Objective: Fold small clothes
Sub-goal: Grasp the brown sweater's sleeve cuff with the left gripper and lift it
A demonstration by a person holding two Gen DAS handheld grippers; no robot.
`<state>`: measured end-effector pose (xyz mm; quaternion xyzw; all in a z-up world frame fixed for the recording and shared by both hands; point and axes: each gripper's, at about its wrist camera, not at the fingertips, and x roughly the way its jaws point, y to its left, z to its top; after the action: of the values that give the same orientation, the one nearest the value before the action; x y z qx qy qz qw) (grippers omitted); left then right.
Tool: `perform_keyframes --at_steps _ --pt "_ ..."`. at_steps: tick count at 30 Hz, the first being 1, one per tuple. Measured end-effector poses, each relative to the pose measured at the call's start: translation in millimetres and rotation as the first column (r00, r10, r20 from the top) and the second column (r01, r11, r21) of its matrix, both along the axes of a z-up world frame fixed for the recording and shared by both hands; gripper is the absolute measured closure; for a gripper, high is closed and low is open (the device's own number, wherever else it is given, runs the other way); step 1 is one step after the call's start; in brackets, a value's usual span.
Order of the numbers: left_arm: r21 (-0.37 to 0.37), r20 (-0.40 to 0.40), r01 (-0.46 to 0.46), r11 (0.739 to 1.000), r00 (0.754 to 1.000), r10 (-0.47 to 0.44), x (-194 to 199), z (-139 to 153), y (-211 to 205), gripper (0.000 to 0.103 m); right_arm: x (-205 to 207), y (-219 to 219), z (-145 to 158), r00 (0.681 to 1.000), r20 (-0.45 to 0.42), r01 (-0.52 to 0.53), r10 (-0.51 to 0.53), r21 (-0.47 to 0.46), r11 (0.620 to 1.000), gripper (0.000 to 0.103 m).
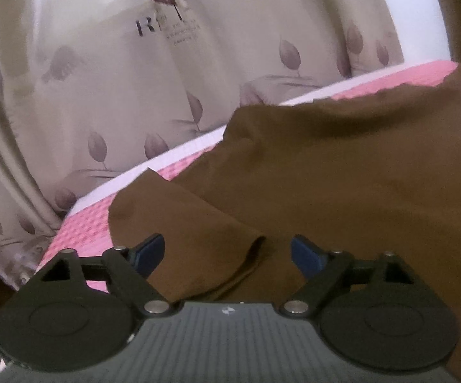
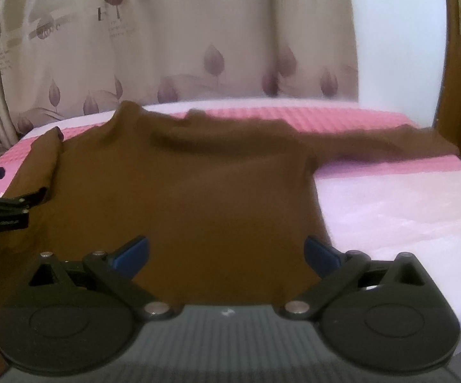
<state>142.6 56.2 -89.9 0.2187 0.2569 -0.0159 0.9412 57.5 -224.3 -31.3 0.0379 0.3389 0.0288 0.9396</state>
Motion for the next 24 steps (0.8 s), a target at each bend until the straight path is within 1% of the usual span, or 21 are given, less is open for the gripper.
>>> perform_keyframes --at_steps 1,2,3,4,5,6,7,8,10,13,15,18,21,23,24 --pt "0.009 -0.015 0.004 1.000 1.000 -0.004 5 -3 0 0.035 1 0 0 1.000 -0.003 -0.001 0.001 0.000 1.000 0.000" --pt "0.019 -0.034 0.004 1.000 0.999 -0.003 9 -7 -1 0.044 3 0 -1 1.000 -0.006 -0.002 0.002 0.001 1.000 0.000" --pt "0.026 -0.065 -0.005 1.000 0.998 0.006 17 -12 1 0.058 4 0 -2 1.000 -0.009 -0.004 0.004 0.005 1.000 0.000" --pt "0.010 -0.093 -0.008 1.000 0.996 0.009 22 -15 3 0.062 6 0 -2 1.000 -0.012 -0.006 0.006 0.009 1.000 0.000" --pt "-0.011 -0.090 -0.007 1.000 0.996 0.006 23 -15 5 0.064 7 0 -2 1.000 -0.014 -0.008 0.008 0.014 1.000 0.000" --pt "-0.024 -0.083 0.002 1.000 0.997 -0.004 23 -15 7 0.069 7 0 -2 1.000 -0.016 -0.010 0.010 0.019 1.000 0.000" --pt "-0.024 -0.090 0.008 1.000 0.996 -0.010 24 -15 7 0.079 8 0 -2 1.000 -0.016 -0.011 0.011 0.023 1.000 0.000" --pt "-0.026 -0.092 0.008 1.000 0.996 -0.010 24 -15 7 0.084 9 0 -2 1.000 -0.015 -0.013 0.013 0.025 1.000 0.000" --pt "-0.031 -0.073 -0.009 0.999 0.997 0.007 22 -14 9 0.088 10 1 -2 1.000 -0.015 -0.018 0.018 0.026 0.999 0.000" --pt "-0.029 -0.025 -0.045 0.999 0.999 0.044 16 -5 13 0.090 12 1 -2 1.000 -0.012 -0.021 0.022 0.026 0.999 0.000" --pt "-0.057 -0.003 -0.075 0.996 0.997 0.075 12 8 23 0.090 14 0 -4 1.000 -0.013 -0.017 0.018 0.026 1.000 0.000" --pt "-0.092 0.019 -0.123 0.988 0.992 0.125 17 32 41 0.091 15 -2 -6 1.000 -0.022 -0.012 0.012 0.028 1.000 0.000" --pt "-0.120 0.036 -0.200 0.972 0.978 0.205 24 60 71 0.091 17 -5 -7 1.000 -0.026 -0.007 0.008 0.032 0.999 0.000" --pt "-0.132 0.047 -0.259 0.957 0.963 0.267 32 79 96 0.092 17 -7 -8 1.000 -0.028 -0.003 0.004 0.029 1.000 0.000" --pt "-0.129 0.061 -0.295 0.947 0.951 0.305 37 91 112 0.092 18 -7 -8 1.000 -0.029 -0.001 0.002 0.027 1.000 0.000"
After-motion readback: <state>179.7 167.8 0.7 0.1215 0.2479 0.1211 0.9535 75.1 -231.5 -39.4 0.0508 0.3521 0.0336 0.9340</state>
